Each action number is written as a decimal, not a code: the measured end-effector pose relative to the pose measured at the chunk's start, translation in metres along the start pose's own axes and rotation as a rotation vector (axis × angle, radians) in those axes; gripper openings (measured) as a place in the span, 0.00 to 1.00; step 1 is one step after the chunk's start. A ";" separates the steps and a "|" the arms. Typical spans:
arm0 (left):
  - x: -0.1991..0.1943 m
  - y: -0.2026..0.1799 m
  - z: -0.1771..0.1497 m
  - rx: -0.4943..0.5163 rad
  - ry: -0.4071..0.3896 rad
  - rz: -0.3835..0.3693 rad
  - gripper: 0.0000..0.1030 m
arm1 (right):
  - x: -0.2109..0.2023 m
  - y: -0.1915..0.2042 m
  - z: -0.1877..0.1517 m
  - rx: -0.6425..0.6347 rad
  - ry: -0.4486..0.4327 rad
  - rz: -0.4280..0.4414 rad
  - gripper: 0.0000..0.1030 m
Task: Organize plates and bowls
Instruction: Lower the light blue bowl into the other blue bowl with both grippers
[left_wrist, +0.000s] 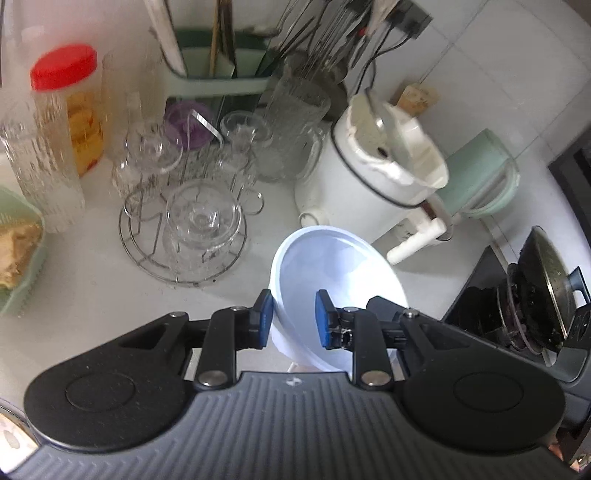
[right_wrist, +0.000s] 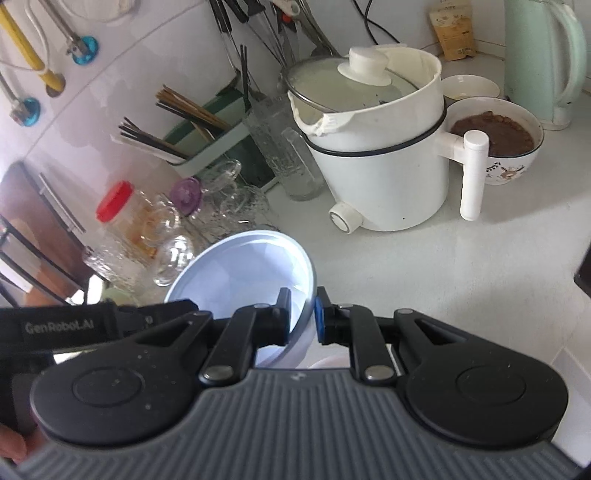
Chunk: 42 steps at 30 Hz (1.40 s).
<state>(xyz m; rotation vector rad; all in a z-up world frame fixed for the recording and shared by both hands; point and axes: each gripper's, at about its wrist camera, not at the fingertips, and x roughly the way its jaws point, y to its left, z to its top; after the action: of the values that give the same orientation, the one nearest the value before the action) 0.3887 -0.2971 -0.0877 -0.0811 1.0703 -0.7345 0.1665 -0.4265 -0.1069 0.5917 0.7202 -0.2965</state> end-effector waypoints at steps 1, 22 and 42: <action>-0.004 -0.001 -0.001 -0.004 0.002 0.003 0.27 | -0.001 0.001 -0.001 0.016 0.002 0.003 0.16; -0.069 0.025 -0.027 -0.027 -0.071 -0.022 0.28 | -0.046 0.035 -0.034 0.065 -0.062 0.079 0.16; -0.068 0.081 -0.105 -0.105 0.019 0.104 0.29 | -0.019 0.070 -0.097 -0.107 0.173 0.063 0.17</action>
<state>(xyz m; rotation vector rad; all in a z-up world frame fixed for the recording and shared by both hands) 0.3254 -0.1662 -0.1208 -0.1077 1.1221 -0.5866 0.1329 -0.3115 -0.1232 0.5411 0.8763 -0.1480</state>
